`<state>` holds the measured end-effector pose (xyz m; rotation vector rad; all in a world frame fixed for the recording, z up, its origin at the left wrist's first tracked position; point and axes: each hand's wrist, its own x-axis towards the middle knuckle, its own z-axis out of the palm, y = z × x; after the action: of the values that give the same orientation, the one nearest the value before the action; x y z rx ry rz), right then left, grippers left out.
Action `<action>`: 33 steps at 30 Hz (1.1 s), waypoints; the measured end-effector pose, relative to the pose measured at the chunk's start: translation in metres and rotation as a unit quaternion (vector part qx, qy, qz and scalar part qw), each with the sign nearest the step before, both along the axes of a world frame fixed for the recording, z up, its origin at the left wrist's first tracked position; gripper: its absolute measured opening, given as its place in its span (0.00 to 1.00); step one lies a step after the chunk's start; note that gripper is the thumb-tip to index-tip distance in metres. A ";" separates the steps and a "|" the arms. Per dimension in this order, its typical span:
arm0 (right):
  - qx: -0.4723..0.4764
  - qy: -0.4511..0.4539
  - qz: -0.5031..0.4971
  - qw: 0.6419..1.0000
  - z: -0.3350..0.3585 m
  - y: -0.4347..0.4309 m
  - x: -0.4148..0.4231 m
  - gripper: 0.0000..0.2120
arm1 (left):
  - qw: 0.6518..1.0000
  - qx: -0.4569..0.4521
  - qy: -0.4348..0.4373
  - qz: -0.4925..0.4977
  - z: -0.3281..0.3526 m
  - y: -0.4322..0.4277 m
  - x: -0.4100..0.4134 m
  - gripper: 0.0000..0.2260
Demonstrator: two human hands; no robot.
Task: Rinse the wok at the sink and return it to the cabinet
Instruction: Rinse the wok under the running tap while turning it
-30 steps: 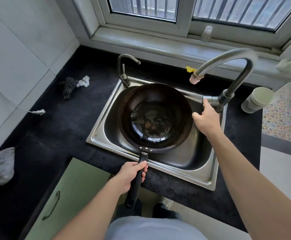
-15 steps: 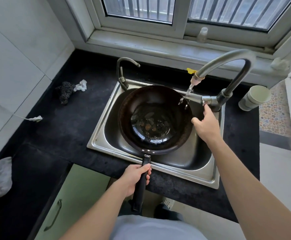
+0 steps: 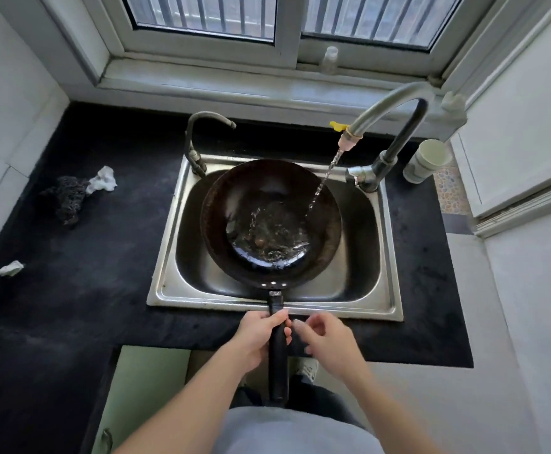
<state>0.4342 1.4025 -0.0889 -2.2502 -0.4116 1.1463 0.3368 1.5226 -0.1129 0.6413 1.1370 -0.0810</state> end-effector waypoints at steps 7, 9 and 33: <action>-0.045 0.192 -0.019 0.980 -0.006 0.013 -0.050 0.11 | 1.000 0.000 -0.001 -0.018 -0.001 0.007 -0.002 0.13; -0.028 0.256 -0.095 0.962 -0.003 0.020 -0.052 0.08 | 1.000 0.002 0.004 -0.030 0.000 0.009 -0.002 0.13; 0.095 -0.081 -0.091 0.988 0.027 0.004 -0.060 0.16 | 0.988 -0.016 -0.145 0.045 0.043 -0.006 0.008 0.08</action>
<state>0.3744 1.4061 -0.0622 -2.1697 -0.3554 0.7998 0.3448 1.5169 -0.0694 0.5523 0.8807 0.0700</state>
